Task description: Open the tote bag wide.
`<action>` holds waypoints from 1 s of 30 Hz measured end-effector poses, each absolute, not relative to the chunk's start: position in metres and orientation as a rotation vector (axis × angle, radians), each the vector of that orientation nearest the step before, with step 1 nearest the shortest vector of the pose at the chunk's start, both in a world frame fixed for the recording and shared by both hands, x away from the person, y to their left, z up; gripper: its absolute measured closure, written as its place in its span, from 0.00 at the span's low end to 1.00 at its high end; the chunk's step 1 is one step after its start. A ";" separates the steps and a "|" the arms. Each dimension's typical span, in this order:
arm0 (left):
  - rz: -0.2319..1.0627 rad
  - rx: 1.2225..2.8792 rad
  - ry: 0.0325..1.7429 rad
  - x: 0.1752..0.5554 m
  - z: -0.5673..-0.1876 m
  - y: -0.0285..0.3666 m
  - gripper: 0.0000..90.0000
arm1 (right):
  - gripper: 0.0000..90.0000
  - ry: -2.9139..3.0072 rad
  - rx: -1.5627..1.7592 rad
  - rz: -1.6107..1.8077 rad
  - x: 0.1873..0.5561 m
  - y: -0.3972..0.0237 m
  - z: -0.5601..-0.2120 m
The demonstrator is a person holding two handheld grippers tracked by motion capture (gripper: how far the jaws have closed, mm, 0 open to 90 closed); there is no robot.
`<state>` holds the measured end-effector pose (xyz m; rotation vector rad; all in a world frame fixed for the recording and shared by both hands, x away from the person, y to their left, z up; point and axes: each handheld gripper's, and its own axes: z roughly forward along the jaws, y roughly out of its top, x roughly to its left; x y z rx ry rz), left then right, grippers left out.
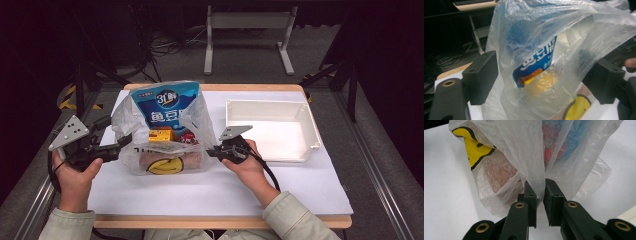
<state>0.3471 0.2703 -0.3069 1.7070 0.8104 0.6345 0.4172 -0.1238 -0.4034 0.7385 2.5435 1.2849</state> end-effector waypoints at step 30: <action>0.748 1.704 1.090 0.414 -0.338 0.280 0.99 | 0.91 2.529 0.715 1.312 0.416 -0.123 -0.404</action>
